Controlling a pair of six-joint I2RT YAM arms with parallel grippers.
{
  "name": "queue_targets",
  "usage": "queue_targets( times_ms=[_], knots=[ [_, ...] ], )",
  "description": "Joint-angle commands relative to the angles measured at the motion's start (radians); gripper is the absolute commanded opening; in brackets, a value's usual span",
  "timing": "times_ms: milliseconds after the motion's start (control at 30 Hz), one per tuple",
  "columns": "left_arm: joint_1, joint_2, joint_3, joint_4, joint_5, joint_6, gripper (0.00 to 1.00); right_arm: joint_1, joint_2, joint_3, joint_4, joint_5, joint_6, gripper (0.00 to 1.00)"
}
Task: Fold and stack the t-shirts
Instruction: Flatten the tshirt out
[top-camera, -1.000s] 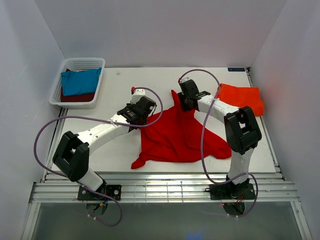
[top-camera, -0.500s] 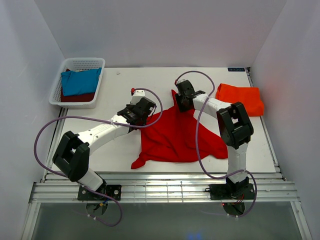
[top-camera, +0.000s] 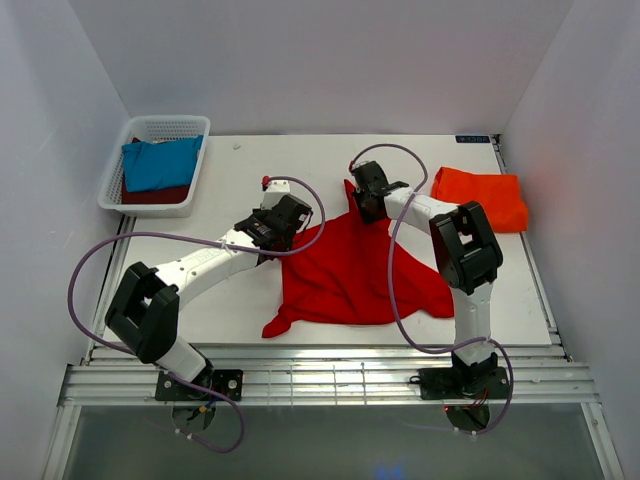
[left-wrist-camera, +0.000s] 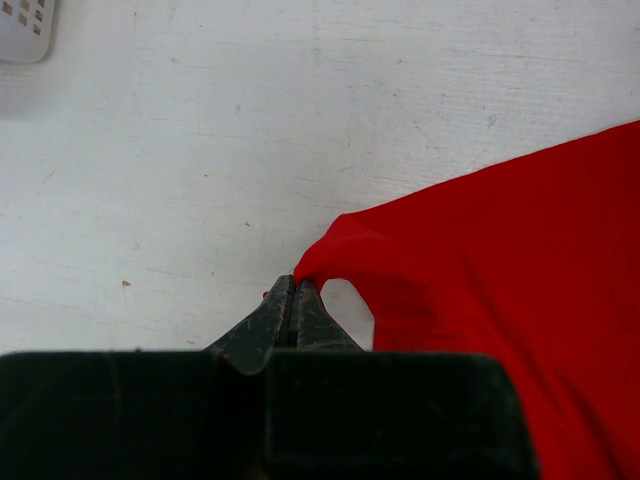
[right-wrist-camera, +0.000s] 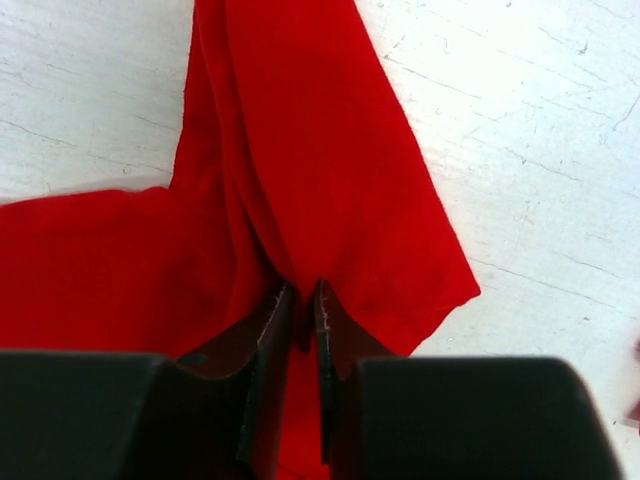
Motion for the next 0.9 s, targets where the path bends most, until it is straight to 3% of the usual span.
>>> queue_targets(
  times_ms=[0,33,67,467,867],
  knots=[
    [0.006,-0.04,-0.005,-0.003,-0.003,-0.007,0.0,-0.01,0.006,0.03,0.008,-0.003,-0.004,0.17],
    [0.006,-0.04,-0.005,-0.001,-0.011,-0.007,0.0,-0.01,0.001,0.031,0.001,0.015,-0.004,0.09],
    [0.008,-0.038,-0.004,-0.001,-0.017,-0.005,0.0,-0.01,-0.014,0.03,-0.006,0.026,-0.002,0.08],
    [0.039,-0.02,0.07,-0.035,-0.048,0.001,0.0,-0.026,-0.19,0.134,-0.173,0.144,-0.077,0.11],
    [0.039,-0.059,0.053,-0.037,-0.042,-0.002,0.0,-0.042,-0.031,0.091,-0.168,0.006,-0.051,0.11]
  ],
)
